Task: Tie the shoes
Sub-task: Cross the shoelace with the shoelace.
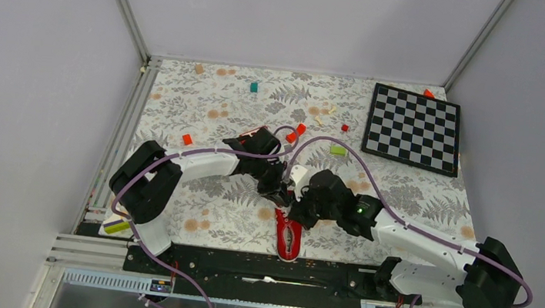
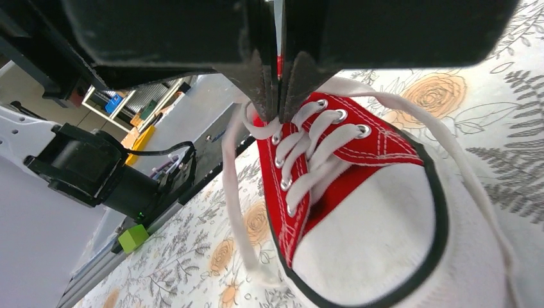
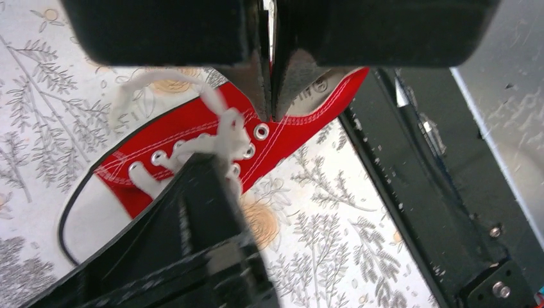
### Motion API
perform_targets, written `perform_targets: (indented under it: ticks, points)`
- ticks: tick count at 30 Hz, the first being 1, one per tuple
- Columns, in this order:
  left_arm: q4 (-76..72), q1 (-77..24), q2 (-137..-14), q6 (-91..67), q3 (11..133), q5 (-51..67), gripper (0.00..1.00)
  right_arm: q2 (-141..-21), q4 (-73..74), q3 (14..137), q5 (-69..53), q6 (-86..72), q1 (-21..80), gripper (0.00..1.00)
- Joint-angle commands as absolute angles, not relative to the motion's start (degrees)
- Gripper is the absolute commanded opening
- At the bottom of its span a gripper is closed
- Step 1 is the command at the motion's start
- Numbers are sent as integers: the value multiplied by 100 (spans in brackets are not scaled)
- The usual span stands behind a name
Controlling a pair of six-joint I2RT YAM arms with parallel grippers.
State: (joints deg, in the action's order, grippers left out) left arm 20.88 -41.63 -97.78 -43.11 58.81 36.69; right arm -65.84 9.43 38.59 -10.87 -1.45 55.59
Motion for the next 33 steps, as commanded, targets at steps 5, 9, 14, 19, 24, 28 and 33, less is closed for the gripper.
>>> perform_targets:
  ticks: [5,9,14,19,24,28,33]
  points:
    - [1871,-4087,-9738,-4219,5947,3339,0,-6461,1539,3942,-1467,-614,5574,0]
    - [1872,-4087,-9729,-4226,5958,3342,0,-6573,1579,4169,-1539,-799,5573,0]
    - [1869,-4087,-9726,-4225,5965,3356,0,-6209,1188,3975,-906,-1020,5578,0]
    - [1872,-4096,-9732,-4210,5979,3399,0,-5951,800,3813,-370,-1344,5572,19]
    - [1872,-4115,-9743,-4210,5999,3436,0,-5997,554,3836,-156,-1539,5574,24]
    - [1871,-4168,-9778,-4214,6010,3435,0,-6313,545,3900,-391,-1580,5572,24]
    - [1872,-4215,-9791,-4236,6041,3402,0,-6446,521,3848,-428,-1648,5572,24]
